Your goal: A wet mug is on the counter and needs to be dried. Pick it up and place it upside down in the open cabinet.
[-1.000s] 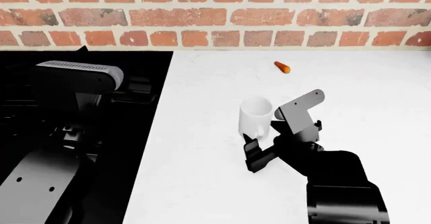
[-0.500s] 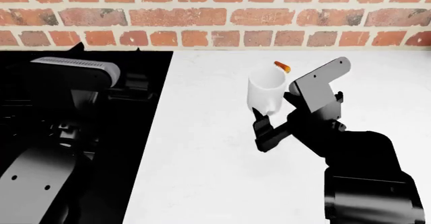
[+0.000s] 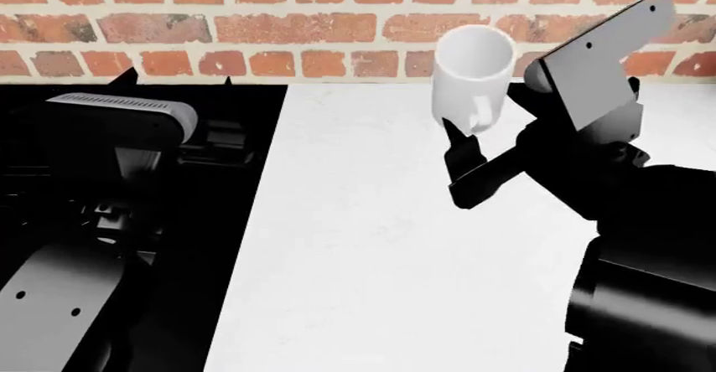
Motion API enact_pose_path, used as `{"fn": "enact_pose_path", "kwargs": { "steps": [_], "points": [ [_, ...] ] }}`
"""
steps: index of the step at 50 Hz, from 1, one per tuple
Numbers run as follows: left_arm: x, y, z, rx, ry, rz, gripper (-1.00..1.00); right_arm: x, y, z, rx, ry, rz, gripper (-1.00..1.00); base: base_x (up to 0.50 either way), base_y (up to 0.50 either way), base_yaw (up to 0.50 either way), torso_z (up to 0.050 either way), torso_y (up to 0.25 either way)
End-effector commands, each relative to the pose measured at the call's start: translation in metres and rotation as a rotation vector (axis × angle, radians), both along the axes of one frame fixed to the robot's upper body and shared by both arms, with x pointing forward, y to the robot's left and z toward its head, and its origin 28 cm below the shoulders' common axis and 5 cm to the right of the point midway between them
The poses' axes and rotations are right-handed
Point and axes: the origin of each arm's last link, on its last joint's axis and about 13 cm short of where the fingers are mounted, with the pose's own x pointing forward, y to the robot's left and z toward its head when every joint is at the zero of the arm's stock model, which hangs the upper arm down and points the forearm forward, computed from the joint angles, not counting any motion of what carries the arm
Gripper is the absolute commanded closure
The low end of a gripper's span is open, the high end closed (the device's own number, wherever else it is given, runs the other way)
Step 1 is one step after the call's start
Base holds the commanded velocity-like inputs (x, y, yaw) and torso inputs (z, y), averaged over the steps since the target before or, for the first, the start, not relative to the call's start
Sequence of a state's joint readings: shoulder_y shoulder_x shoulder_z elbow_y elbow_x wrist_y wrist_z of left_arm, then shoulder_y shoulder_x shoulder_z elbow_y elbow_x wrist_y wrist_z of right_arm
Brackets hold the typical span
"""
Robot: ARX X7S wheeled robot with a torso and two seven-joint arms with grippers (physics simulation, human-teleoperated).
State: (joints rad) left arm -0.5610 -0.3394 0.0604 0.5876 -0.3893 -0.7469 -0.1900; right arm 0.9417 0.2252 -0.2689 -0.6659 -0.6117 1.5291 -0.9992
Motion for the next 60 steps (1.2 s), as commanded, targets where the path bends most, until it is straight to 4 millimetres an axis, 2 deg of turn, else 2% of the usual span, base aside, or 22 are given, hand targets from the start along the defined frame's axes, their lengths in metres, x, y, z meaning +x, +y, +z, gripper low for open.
{"fn": "enact_pose_path", "kwargs": {
  "steps": [1, 18, 30, 53, 60],
  "points": [
    [0.0, 0.0, 0.0, -0.001, -0.001, -0.001, -1.0, -0.017, -0.001, 0.024, -0.039, -0.075, -0.012, 1.0, 0.0, 0.0, 0.0, 0.0, 0.0],
    [0.0, 0.002, 0.0, -0.004, -0.003, 0.001, -1.0, -0.032, 0.009, 0.022, -0.505, -0.142, -0.031, 1.0, 0.0, 0.0, 0.0, 0.0, 0.001],
    [0.0, 0.002, 0.0, -0.006, -0.005, -0.001, -1.0, -0.05, 0.015, 0.037, -0.803, -0.259, -0.013, 1.0, 0.0, 0.0, 0.0, 0.0, 0.0],
    [-0.002, 0.003, 0.007, -0.001, -0.015, -0.024, -1.0, -0.06, 0.005, 0.072, -1.54, -0.625, -0.061, 1.0, 0.0, 0.0, 0.0, 0.0, 0.0],
    [-0.003, 0.002, 0.008, -0.005, -0.018, -0.044, -1.0, -0.059, 0.0, 0.07, -1.671, -0.72, -0.016, 1.0, 0.0, 0.0, 0.0, 0.0, 0.0]
  ]
}}
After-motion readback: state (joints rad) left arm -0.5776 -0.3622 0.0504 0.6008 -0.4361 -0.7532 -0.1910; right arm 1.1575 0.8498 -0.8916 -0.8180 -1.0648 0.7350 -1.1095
